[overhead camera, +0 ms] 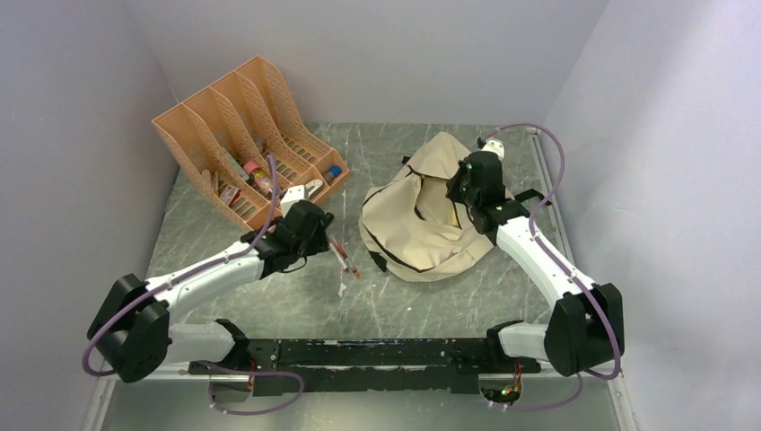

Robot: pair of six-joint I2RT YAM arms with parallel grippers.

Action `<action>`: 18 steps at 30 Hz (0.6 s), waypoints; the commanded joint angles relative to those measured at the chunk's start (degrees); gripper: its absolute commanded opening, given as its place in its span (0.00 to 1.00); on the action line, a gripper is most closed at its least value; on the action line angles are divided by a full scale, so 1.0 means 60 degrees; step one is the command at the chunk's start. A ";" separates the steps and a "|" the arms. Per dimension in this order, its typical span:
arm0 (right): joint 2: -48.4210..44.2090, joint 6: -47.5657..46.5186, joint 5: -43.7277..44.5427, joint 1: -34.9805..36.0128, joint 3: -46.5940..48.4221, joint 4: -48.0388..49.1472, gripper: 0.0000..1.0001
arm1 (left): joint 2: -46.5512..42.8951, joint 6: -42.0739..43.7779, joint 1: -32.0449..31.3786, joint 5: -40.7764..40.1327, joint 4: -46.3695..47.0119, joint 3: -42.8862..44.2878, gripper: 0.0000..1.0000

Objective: Pack the student bag
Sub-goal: Place the stationery in the student bag, then pick up the stationery from the center of the board.

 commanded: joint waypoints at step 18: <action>-0.0105 -0.0168 -0.0072 0.0002 -0.0461 0.0283 0.00 | 0.5083 0.4284 0.1855 0.2047 0.0467 0.3636 0.65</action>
